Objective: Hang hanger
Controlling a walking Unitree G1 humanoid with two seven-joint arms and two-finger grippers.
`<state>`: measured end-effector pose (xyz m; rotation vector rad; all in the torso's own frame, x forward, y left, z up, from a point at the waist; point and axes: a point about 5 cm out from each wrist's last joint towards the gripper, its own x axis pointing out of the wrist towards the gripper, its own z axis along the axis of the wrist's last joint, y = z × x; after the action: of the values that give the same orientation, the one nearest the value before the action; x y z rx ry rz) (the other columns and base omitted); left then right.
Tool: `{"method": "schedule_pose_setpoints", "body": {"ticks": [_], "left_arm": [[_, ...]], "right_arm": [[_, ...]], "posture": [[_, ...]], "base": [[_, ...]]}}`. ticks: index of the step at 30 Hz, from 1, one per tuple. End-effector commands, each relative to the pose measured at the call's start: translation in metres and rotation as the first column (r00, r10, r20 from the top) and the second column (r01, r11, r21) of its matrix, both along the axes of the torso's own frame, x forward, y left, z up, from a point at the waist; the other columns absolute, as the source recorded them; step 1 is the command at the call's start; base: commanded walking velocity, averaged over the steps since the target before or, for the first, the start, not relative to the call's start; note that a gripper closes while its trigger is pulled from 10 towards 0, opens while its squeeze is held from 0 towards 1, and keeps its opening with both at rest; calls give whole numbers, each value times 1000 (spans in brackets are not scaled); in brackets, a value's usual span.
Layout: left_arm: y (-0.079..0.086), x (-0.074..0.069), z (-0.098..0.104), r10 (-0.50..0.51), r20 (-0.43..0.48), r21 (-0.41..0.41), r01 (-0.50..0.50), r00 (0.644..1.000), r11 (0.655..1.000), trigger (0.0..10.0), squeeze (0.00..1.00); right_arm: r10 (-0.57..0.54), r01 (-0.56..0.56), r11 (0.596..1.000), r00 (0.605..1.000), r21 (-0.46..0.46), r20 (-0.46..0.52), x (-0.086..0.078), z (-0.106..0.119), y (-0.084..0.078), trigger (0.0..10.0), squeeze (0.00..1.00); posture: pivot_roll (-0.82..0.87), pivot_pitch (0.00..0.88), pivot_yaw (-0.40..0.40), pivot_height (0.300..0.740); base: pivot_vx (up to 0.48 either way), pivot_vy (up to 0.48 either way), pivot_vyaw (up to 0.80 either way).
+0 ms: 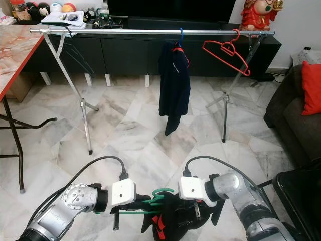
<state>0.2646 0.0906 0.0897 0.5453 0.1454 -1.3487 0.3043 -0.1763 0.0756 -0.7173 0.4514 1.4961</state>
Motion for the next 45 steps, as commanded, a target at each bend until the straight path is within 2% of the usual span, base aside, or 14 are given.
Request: {"method": "schedule_pose_setpoints", "body": {"ticks": [1, 9, 15, 16, 17, 26, 32, 35, 38, 40, 41, 43, 45], "left_arm": [[-9, 4, 16, -30, 71, -49, 33, 997, 998, 10000, 0], [-10, 5, 18, -30, 77, -59, 35, 997, 998, 10000, 0], [-10, 3, 15, -47, 57, -32, 49, 997, 998, 10000, 0], [-10, 4, 15, -43, 57, -30, 45, 997, 999, 10000, 24], [-10, 5, 14, -34, 55, -29, 35, 998, 999, 10000, 1000], [3, 3, 12, -46, 3, 6, 46, 999, 999, 10000, 1000], [19, -1, 13, -53, -52, 32, 55, 997, 998, 10000, 1000], [28, -2, 14, -37, -70, 47, 41, 997, 998, 10000, 1000], [43, 7, 16, 72, -26, 53, -70, 997, 996, 10000, 1000], [47, 10, 16, 117, -10, 44, -116, 993, 992, 10000, 1000], [53, 17, 17, 212, 21, 6, -212, 977, 977, 10000, 1000], [60, 19, 12, 320, -11, -53, -320, 947, 946, 10000, 1000], [65, 17, 4, 365, -9, -47, -365, 931, 930, 10000, 1000]], "right_arm": [[26, -26, 1000, 999, -4, -45, -7, -8, 2, 0, 0], [28, -28, 1000, 998, 2, -62, -8, -9, 3, 0, 0], [29, -30, 1000, 997, -3, -73, -11, -13, 2, 0, 0], [30, -30, 1000, 997, -2, -74, -12, -13, 2, 0, 0], [29, -30, 1000, 997, -2, -74, -12, -13, 3, 0, 0], [1, -3, 1000, 998, -23, -68, -13, -18, 1, 0, 0], [-52, 50, 998, 997, -47, -56, -12, -22, -2, 0, 0], [-108, 106, 992, 994, -71, -19, -10, -25, -6, 0, 0], [-280, 281, 960, 959, -10, 45, 0, -22, -10, 0, 0], [-335, 334, 942, 940, 27, 58, 5, -19, -11, 0, 0], [-424, 417, 904, 903, 95, 71, 12, -13, -12, 0, 0], [-509, 492, 855, 857, 162, 79, 19, -6, -15, 0, 0], [-525, 506, 843, 848, 183, 75, 21, -4, -15, 0, 0]], "posture": [[3, 149, -106, 740], [3, 147, -105, 740], [2, 136, -101, 740], [2, 136, -101, 740], [2, 136, -101, 740], [4, 116, -99, 740], [12, 128, -104, 740], [10, 132, -105, 740], [12, 133, -105, 740], [12, 134, -105, 740], [12, 134, -105, 740], [12, 134, -105, 740], [3, 139, -106, 740]], "base": [[0, 0, 0], [0, 0, 0], [0, 0, 0], [0, 0, 0], [0, 0, 0], [0, 0, 0], [0, 0, 0], [0, 0, 0], [0, 0, 0], [0, 0, 0], [0, 0, 0], [0, 0, 0], [0, 0, 0]]}}
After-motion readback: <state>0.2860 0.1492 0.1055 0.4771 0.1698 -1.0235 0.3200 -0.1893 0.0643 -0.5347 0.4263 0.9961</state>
